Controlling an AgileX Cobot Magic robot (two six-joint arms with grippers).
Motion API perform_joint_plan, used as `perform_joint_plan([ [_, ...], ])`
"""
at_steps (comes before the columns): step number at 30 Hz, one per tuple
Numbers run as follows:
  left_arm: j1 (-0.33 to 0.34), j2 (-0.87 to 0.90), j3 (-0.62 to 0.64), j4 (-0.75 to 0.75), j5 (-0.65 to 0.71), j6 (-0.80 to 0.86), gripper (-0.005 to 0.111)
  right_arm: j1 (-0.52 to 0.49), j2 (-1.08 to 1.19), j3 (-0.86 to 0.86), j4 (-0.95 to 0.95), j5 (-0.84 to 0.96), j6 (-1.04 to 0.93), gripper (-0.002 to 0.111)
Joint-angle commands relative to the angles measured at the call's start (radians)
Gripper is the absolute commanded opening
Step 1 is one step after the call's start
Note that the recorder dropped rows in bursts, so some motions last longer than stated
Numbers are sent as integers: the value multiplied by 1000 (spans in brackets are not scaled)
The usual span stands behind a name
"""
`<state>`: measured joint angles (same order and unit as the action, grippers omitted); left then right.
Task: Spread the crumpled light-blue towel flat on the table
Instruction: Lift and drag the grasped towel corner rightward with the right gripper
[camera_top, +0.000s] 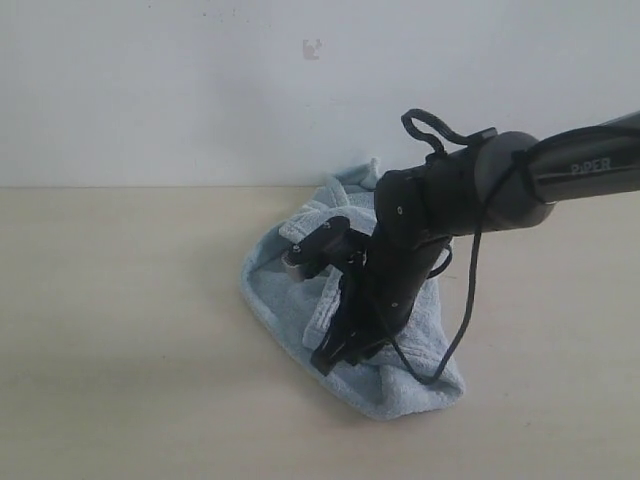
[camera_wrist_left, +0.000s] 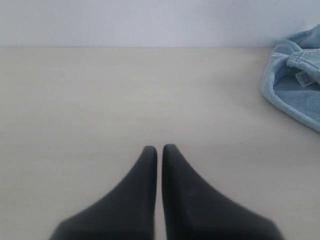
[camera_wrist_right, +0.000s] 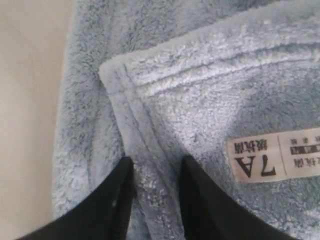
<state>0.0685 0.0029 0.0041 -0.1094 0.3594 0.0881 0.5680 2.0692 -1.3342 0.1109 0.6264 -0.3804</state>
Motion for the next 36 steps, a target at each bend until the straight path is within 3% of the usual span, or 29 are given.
perform_joint_plan([
  [1,0,-3,-4,1,-17,1,4,1,33,-4,-5,-11,-8,31],
  [4,0,-3,-4,47,-46,53,4,1,59,-4,-12,-11,-11,28],
  [8,0,-3,-4,130,-109,154,4,1,46,-4,-25,2,-9,-1],
  [14,0,-3,-4,129,-127,154,4,1,-87,-4,-97,51,102,0],
  [16,0,-3,-4,32,-144,108,4,1,-164,-4,-139,69,152,0],
  [18,0,-3,-4,-197,-236,-7,4,1,-244,-4,-173,98,177,0],
  [21,0,-3,-4,-553,-257,-99,4,1,-342,-4,-234,181,179,0],
  [27,0,-3,-4,-608,-169,-94,4,1,-391,-4,-429,300,323,0],
  [29,0,-3,-4,-608,-91,-94,4,1,-367,-4,-403,311,349,0],
  [31,0,-3,-4,-617,-54,-94,4,1,-335,-2,-246,335,328,0],
  [34,0,-3,-4,-617,-52,-94,4,1,-278,7,177,559,-46,0],
  [36,0,-3,-4,-617,-52,-94,4,1,-263,33,233,595,-132,0],
])
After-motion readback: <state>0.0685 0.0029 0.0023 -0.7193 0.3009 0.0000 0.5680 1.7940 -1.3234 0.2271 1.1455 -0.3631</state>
